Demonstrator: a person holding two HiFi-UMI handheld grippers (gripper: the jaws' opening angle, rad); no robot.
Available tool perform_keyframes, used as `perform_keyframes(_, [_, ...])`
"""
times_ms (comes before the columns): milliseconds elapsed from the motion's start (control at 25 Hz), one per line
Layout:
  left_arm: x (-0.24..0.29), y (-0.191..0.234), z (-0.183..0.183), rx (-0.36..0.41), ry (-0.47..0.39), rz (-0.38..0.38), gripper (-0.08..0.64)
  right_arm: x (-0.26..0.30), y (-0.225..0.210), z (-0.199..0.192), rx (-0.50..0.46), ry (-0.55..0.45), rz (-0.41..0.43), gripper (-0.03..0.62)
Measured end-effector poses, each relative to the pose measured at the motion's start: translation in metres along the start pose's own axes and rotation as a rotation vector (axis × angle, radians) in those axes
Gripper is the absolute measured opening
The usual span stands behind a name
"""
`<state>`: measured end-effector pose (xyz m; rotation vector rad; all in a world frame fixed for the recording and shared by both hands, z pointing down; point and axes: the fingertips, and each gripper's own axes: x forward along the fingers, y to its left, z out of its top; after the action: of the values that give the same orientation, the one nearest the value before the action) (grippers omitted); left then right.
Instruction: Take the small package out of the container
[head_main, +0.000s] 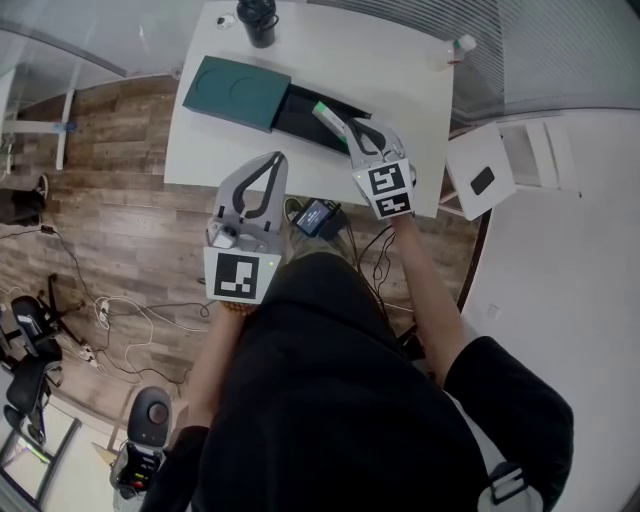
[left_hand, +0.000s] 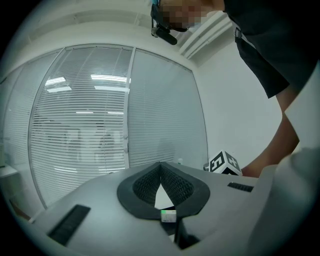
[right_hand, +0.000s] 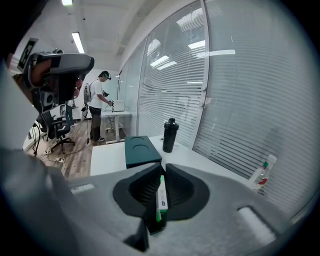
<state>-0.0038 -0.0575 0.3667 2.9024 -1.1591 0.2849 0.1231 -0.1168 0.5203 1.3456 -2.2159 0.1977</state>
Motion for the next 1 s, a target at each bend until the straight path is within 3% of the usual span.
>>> perform_keyframes(840, [-0.002,0.031,-0.009,0.001,0.01,0.069,0.002,0.073,0.009,-0.065,-0.053,0.2,0.097,0.069])
perform_keyframes(1000, [0.001,0.032,-0.01,0.0,0.014,0.074,0.002,0.082,0.007,-0.076,-0.056,0.245,0.125,0.109])
